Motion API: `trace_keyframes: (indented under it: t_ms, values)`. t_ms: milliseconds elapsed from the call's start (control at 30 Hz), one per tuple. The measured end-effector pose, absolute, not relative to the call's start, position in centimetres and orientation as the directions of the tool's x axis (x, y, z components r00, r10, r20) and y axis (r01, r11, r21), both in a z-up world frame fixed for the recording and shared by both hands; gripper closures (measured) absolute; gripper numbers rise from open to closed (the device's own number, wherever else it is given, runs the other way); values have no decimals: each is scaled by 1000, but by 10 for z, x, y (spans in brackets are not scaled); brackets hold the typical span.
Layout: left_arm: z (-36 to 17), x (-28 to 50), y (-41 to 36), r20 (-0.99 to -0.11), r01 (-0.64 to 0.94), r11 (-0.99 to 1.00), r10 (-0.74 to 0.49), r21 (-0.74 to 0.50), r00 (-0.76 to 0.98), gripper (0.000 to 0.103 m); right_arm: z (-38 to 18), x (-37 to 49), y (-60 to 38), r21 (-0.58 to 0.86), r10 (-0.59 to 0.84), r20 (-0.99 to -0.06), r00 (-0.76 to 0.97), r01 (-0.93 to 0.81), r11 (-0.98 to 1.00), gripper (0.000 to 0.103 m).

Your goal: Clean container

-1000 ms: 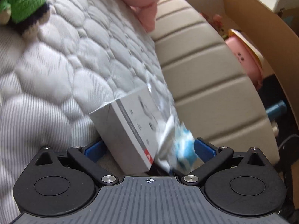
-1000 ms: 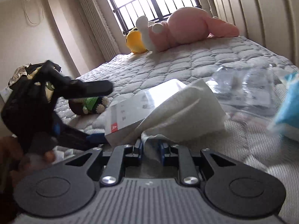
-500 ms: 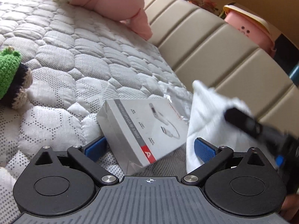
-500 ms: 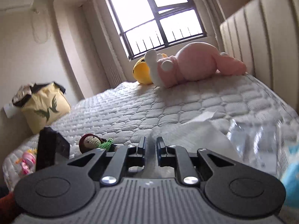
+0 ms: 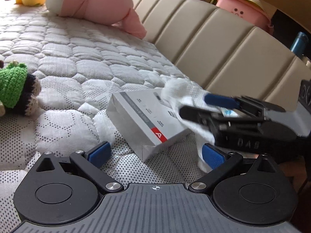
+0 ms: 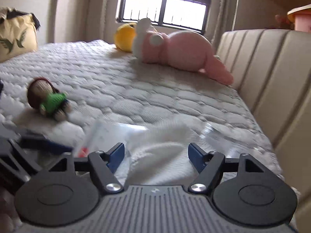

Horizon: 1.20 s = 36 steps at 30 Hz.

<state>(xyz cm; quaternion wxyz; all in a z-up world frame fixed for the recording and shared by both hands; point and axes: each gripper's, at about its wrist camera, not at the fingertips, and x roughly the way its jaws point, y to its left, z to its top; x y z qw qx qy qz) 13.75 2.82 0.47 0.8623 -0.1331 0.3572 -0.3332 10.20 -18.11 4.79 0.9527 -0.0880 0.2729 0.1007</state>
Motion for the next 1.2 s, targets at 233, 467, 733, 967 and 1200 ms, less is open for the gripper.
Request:
trace_keyframes:
  t_ms: [233, 467, 733, 967, 1200]
  values:
    - [2, 137, 38, -502, 484, 716, -698, -503, 511, 0, 21, 96, -226, 199, 297, -617, 729, -220, 955, 63]
    - [-3, 127, 80, -447, 514, 649, -760, -560, 472, 0, 32, 99, -223, -54, 112, -627, 771, -186, 981, 84]
    - [1, 123, 130, -340, 580, 519, -853, -628, 396, 0, 97, 104, -203, 211, 389, -474, 790, -327, 921, 86]
    - [22, 118, 216, -168, 477, 571, -741, -668, 651, 0, 113, 160, -110, 368, 673, -341, 657, -566, 738, 82]
    - [-23, 143, 255, -113, 301, 438, -701, -847, 704, 0, 60, 264, -38, 335, 612, -502, 611, -515, 789, 81]
